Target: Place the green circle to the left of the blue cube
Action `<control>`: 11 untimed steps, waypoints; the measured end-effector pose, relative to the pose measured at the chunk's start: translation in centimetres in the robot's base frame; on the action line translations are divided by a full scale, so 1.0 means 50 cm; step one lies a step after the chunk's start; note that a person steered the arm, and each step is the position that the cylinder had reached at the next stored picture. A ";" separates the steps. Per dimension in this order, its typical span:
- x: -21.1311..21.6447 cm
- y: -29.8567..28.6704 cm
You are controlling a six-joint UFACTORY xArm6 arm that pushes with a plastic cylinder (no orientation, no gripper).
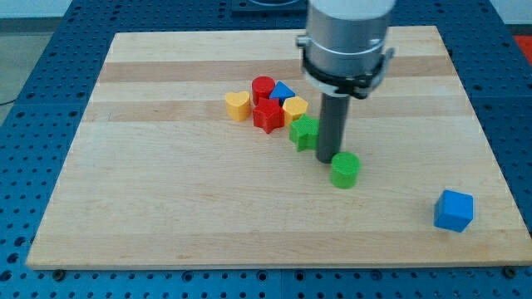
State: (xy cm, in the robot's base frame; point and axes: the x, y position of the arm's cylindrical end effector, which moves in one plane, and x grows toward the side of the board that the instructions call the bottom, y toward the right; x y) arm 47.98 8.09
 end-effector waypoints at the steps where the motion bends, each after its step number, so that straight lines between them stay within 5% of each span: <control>1: 0.017 0.047; 4: 0.073 -0.019; 11: 0.089 0.114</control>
